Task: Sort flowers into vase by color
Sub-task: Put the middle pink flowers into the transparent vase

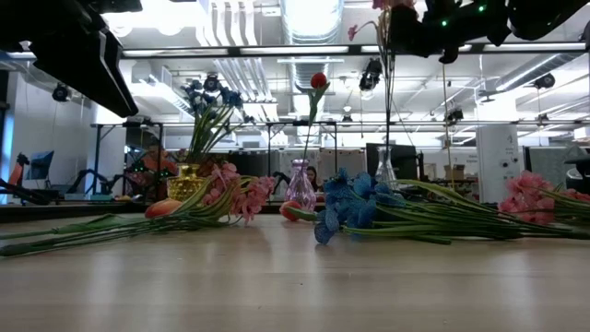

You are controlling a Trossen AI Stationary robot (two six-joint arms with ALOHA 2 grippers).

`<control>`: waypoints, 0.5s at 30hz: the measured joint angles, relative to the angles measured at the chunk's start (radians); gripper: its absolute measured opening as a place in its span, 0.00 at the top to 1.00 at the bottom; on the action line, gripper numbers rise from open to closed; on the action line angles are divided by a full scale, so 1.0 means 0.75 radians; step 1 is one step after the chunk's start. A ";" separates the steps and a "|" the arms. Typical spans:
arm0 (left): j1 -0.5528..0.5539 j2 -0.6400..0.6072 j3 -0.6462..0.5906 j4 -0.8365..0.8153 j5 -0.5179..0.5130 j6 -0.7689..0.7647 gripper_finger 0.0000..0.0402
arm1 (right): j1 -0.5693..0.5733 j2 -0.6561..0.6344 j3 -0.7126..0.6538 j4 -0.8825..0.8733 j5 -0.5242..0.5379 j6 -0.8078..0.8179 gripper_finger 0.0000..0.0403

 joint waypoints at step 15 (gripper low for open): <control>0.000 0.000 0.000 0.000 0.000 0.000 0.46 | 0.000 0.001 0.001 -0.038 0.001 0.011 0.97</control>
